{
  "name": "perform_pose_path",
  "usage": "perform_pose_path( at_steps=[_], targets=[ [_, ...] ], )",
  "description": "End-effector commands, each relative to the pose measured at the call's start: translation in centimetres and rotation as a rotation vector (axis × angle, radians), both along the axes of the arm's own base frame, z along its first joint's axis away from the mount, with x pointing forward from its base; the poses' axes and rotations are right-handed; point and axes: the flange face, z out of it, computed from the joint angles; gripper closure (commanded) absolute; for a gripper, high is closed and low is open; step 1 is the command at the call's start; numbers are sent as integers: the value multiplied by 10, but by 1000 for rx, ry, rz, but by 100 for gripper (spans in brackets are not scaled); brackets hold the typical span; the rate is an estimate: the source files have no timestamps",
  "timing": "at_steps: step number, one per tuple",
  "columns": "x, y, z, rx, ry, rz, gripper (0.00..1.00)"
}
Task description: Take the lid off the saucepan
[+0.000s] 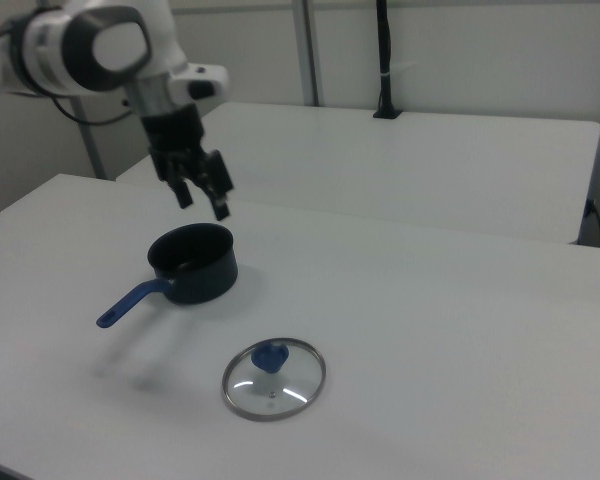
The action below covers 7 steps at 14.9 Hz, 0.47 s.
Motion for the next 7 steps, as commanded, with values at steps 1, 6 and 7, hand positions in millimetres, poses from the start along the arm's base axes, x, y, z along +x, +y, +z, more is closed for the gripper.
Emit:
perform_pose_path(
  at_steps=[1,6,7],
  targets=[
    [-10,26,18,39,30,-49,0],
    [8,16,20,34,-53,161,0],
    [7,10,20,34,-49,188,0]
  ],
)
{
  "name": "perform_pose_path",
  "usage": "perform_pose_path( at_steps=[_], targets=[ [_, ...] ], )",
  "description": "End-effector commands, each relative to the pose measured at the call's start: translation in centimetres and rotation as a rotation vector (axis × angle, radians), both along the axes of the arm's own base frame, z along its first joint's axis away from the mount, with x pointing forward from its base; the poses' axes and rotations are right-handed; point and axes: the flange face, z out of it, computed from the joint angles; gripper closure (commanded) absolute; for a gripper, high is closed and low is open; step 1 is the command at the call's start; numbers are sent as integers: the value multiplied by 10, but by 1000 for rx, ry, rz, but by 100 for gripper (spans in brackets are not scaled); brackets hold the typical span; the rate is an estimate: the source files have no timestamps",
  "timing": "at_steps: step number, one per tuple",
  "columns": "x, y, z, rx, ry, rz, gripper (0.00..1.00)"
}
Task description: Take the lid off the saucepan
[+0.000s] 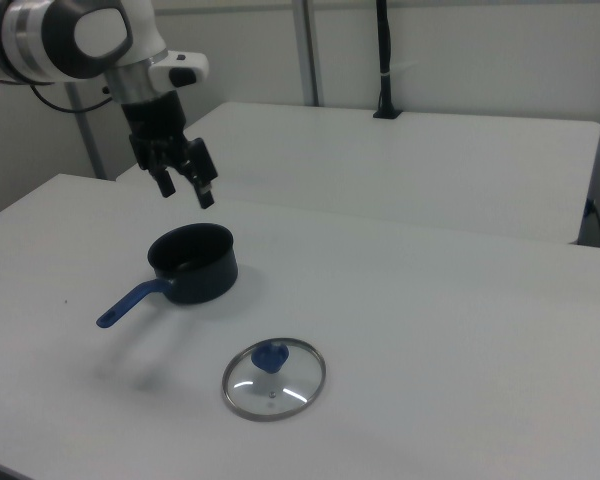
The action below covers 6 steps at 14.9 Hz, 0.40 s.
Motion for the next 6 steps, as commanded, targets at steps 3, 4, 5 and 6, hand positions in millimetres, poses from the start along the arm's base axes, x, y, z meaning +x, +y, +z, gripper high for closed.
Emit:
perform_pose_path(
  at_steps=[3,4,5,6],
  targets=[
    [9,-16,6,25,-41,122,0],
    [9,-15,6,29,-41,112,0],
    [9,-15,6,35,-42,103,0],
    [7,-16,6,36,-33,100,0]
  ],
)
